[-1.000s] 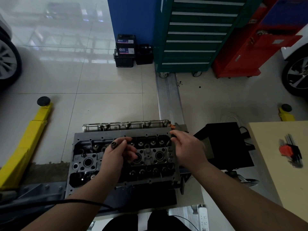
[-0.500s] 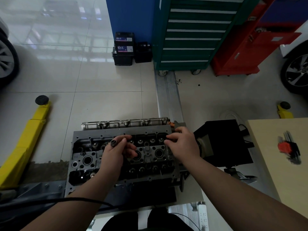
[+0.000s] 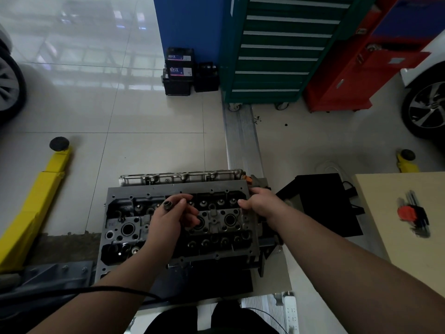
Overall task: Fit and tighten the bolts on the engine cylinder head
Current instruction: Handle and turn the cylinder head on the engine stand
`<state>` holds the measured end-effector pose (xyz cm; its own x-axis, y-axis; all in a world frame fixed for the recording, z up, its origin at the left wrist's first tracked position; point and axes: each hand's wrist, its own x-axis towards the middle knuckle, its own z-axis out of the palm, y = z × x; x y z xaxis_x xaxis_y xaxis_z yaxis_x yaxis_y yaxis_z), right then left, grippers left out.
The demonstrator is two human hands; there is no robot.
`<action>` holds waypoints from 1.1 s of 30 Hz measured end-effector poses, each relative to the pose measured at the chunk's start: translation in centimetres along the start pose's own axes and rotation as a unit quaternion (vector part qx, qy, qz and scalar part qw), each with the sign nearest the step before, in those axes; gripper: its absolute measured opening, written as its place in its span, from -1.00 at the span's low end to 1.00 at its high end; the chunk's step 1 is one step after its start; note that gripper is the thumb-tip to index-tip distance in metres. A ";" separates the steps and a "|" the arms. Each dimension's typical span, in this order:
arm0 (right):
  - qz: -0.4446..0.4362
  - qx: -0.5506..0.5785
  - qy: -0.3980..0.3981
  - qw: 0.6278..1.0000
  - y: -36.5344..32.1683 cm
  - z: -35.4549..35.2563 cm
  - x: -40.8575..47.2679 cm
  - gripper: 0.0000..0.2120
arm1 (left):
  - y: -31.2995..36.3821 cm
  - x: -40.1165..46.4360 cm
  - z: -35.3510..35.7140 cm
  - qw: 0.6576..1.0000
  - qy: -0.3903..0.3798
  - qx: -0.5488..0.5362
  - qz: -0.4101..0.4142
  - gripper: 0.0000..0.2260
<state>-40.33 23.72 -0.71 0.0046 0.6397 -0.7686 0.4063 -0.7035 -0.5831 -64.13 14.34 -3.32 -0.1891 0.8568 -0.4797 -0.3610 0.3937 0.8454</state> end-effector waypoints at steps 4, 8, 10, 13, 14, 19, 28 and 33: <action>0.006 -0.008 -0.035 0.999 -0.4 -0.3 0.1 -0.72 | 0.9 -0.3 -0.5 1.000 0.015 -0.008 -0.010 -0.79; -0.008 -0.004 -0.027 1.000 0.0 -0.2 0.5 -0.79 | 4.0 -0.3 -4.1 0.998 0.006 -0.043 0.034 -0.76; -0.014 -0.002 -0.027 1.000 0.3 -0.3 0.8 -0.81 | 6.2 0.1 -7.1 0.994 0.018 -0.080 0.071 -0.81; -0.015 -0.005 -0.026 1.000 0.5 -0.2 1.1 -0.80 | 8.5 0.3 -11.6 0.989 0.094 0.024 0.111 -0.85; -0.014 -0.004 -0.027 1.000 0.6 -0.2 1.2 -0.80 | 8.9 0.3 -12.9 0.982 0.119 0.077 0.123 -0.85; -0.021 -0.001 -0.038 0.999 0.7 -0.4 1.3 -0.78 | 9.4 -0.5 -16.0 0.983 0.126 0.090 0.100 -0.87; -0.015 -0.002 -0.028 0.999 1.1 -0.4 2.0 -0.77 | 11.3 -2.0 -15.6 0.960 0.182 0.142 0.160 -0.77; -0.016 -0.002 -0.036 0.999 1.2 -0.4 2.3 -0.75 | 11.5 -1.9 -16.3 0.959 0.142 0.158 0.187 -0.78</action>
<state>-39.49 24.49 -3.12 -0.0733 0.6376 -0.7669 0.4082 -0.6824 -0.6064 -82.78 11.78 3.46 -0.5086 0.8501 -0.1363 0.0675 0.1973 0.9780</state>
